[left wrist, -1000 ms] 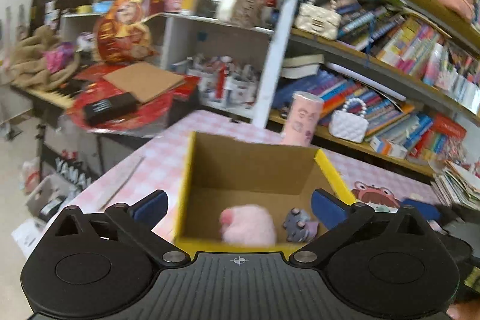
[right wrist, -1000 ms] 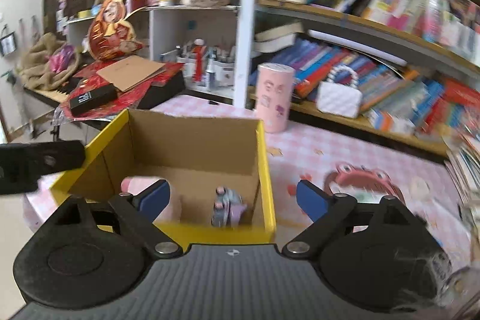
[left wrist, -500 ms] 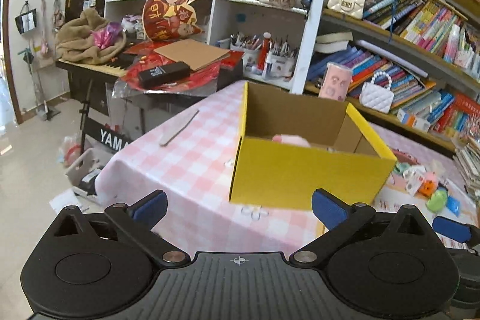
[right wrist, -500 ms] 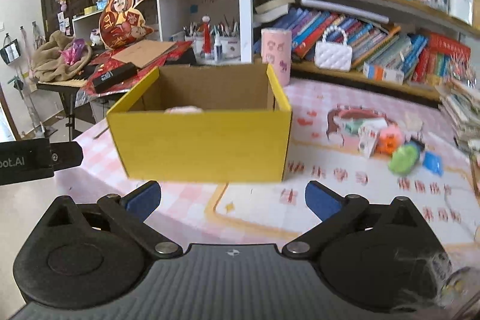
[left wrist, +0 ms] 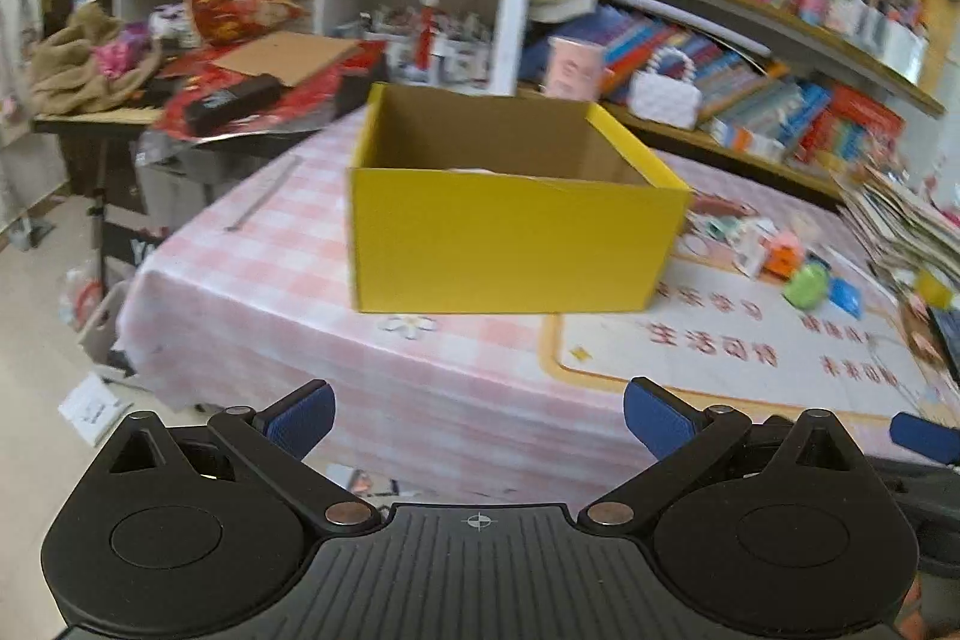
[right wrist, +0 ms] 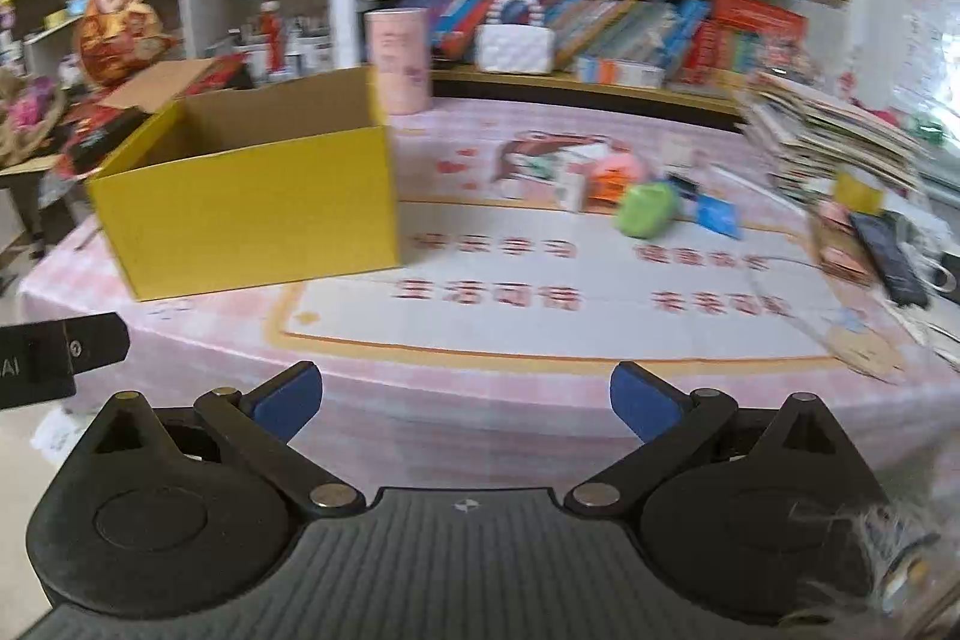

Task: Organize objects
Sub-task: 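Lift both tools out of the yellow box and back toward the toys, then lower the right tool onto the blue plastic item and close it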

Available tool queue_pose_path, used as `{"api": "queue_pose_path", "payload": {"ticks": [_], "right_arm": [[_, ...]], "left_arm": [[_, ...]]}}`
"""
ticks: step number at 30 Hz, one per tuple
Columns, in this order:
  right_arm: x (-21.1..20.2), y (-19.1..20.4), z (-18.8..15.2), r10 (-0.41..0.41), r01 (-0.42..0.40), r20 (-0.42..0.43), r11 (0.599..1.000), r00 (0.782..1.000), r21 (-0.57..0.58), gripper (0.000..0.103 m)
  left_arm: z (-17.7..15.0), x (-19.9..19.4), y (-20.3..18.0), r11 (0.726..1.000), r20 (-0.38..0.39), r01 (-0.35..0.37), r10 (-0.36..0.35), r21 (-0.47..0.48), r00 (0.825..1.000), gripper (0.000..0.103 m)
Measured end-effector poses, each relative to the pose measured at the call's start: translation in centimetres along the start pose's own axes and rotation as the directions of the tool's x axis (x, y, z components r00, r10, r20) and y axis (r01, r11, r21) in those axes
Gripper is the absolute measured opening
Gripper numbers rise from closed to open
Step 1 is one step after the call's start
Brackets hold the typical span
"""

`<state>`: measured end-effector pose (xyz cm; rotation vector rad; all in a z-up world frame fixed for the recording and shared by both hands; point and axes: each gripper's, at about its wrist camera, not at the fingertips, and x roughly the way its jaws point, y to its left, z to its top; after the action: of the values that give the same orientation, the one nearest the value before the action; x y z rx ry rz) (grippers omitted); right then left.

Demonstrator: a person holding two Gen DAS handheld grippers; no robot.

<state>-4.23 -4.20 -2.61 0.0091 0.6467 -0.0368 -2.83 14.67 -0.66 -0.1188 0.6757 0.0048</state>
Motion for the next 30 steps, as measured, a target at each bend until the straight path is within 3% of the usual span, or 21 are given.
{"api": "queue_pose_path", "payload": {"ticks": [10,21,30], "right_arm": [[0.6,-4.3,-0.1,-0.116,0.118,-0.035,0.991,0.993,0.066,0.103],[4.1,-10.8,1.9,-0.168,0.176,-0.084,0.98,0.982,0.095,0.103],[8.3,-16.3,4.9,-0.166,0.173,-0.093,0.982,0.982,0.073,0.103]], "left_arm": [[0.5,1.9,-5.3,0.988,-0.037,0.077,-0.073,0.131,0.997,0.103],[2.1,6.1,-11.8,0.974,-0.093,0.154,-0.14,0.166,0.986,0.103],[4.2,10.4,-17.2,0.974,-0.101,0.184,-0.171,0.132,0.98,0.103]]}}
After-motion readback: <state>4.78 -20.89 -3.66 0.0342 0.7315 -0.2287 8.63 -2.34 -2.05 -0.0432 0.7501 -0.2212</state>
